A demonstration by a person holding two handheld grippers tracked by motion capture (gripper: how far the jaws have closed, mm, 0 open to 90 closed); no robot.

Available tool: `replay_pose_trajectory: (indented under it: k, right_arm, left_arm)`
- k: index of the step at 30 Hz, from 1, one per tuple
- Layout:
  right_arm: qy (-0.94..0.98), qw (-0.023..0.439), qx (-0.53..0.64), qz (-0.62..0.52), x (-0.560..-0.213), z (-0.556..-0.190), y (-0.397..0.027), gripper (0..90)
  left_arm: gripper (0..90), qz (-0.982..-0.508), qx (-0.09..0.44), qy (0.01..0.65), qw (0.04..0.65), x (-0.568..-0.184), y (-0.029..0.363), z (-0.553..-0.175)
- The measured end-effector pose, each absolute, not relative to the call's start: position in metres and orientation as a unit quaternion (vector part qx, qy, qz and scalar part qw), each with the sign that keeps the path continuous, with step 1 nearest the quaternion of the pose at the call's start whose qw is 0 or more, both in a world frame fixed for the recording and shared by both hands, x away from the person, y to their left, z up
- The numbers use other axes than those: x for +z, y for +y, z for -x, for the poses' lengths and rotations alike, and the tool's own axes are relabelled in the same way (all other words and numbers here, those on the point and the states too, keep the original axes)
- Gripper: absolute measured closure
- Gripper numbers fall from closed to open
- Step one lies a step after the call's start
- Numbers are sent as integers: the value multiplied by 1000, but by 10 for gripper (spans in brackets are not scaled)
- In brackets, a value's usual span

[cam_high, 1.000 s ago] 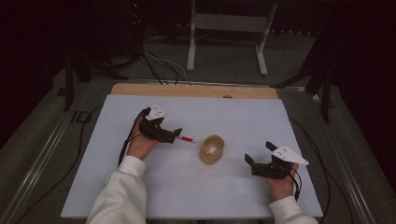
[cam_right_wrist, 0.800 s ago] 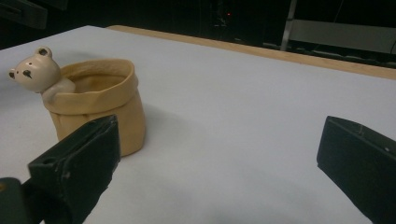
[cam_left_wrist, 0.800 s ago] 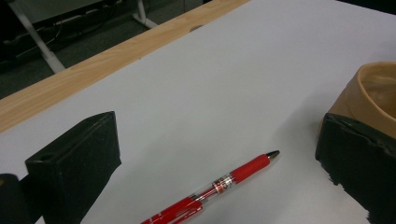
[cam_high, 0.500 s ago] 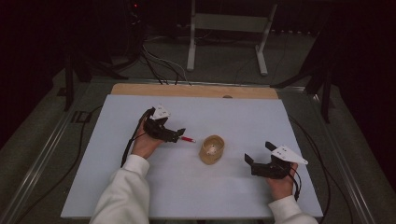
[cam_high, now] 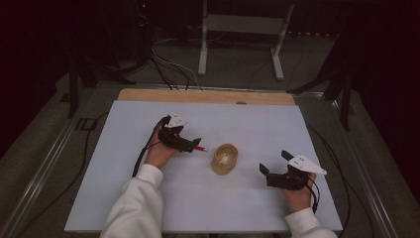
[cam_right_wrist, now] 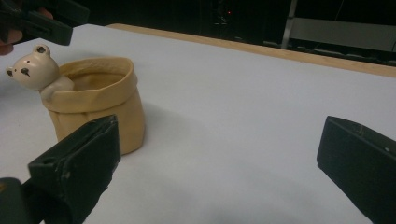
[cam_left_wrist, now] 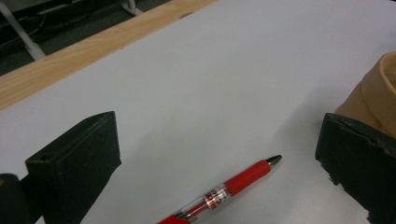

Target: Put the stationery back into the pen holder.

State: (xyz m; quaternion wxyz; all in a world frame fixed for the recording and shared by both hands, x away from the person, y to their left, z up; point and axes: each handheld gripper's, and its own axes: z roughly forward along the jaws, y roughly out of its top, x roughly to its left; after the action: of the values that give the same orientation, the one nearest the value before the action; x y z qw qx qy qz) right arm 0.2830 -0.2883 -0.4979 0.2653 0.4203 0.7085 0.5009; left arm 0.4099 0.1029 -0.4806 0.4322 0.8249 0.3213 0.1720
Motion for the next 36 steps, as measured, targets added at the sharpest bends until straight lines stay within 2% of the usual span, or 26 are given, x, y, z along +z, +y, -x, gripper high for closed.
replay_pose_trajectory:
  k: [17, 22, 29, 36]
  right_arm:
    - [708, 267, 500, -421, -498, -283, -290, 2]
    - [708, 267, 500, -421, -498, -284, -291, 2]
    - [707, 266, 501, -421, -498, -284, -291, 2]
    - [707, 265, 501, -423, -498, -284, -292, 2]
  left_arm:
    - [5, -846, 140, 323, 400, -498, 82, -415]
    - [6, -868, 139, 309, 363, -506, 72, -415]
    - [182, -882, 137, 307, 331, -517, 64, -417]
    - [563, -894, 106, 297, 319, -517, 62, -417]
